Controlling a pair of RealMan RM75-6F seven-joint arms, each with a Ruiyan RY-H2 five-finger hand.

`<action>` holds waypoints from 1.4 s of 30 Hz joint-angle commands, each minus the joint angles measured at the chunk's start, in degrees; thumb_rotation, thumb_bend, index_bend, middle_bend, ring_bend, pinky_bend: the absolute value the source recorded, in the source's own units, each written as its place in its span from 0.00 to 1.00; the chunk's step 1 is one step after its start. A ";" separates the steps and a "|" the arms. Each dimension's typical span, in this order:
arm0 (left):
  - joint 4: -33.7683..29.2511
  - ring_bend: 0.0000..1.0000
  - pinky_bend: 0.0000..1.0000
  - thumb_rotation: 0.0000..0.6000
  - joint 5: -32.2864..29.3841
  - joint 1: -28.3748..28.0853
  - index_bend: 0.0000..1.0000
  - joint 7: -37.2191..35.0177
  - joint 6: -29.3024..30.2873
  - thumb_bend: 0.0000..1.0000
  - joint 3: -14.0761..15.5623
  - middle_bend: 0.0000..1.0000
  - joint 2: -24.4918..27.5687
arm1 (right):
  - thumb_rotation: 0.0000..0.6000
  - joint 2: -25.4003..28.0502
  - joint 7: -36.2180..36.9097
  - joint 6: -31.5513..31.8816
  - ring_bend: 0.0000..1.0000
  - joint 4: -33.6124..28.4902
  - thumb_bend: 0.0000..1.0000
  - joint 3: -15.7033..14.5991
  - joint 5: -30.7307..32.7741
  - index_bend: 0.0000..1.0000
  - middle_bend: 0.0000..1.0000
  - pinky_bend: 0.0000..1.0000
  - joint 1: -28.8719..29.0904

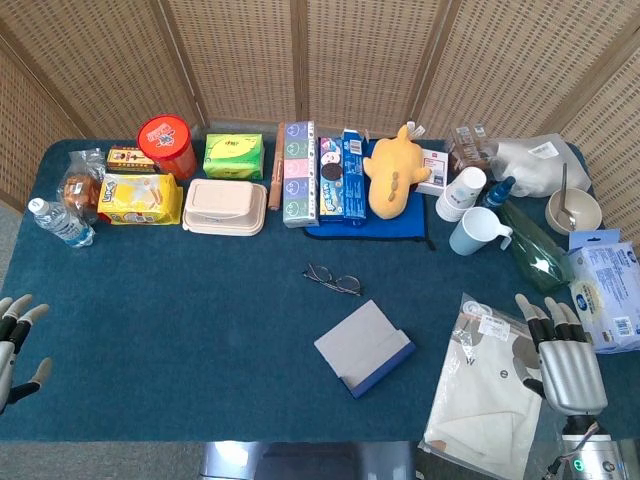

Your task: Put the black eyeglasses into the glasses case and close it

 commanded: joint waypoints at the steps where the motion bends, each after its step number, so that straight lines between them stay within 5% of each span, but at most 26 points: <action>1: 0.19 0.02 0.00 1.00 -0.21 -0.32 0.15 0.08 -0.57 0.32 -0.08 0.10 -0.24 | 1.00 -0.04 -0.20 -0.24 0.09 -0.04 0.31 -0.05 0.41 0.09 0.21 0.13 0.00; 26: -0.10 0.02 0.00 1.00 1.71 -0.50 0.15 -0.84 0.34 0.32 -0.44 0.09 0.08 | 1.00 0.08 3.10 1.32 0.10 0.93 0.31 -1.14 -3.58 0.11 0.21 0.13 -0.16; 34: -0.38 0.02 0.00 1.00 2.13 -1.76 0.16 -0.69 -1.02 0.32 -0.92 0.09 0.28 | 1.00 0.28 3.05 -4.67 0.16 -0.75 0.33 -0.38 -5.16 0.13 0.21 0.18 4.35; 42: -0.23 0.02 0.00 1.00 1.08 -4.17 0.16 0.25 -4.58 0.32 -1.61 0.09 -0.66 | 1.00 -1.93 0.31 -15.25 0.17 -1.69 0.33 4.21 -1.28 0.19 0.21 0.18 13.01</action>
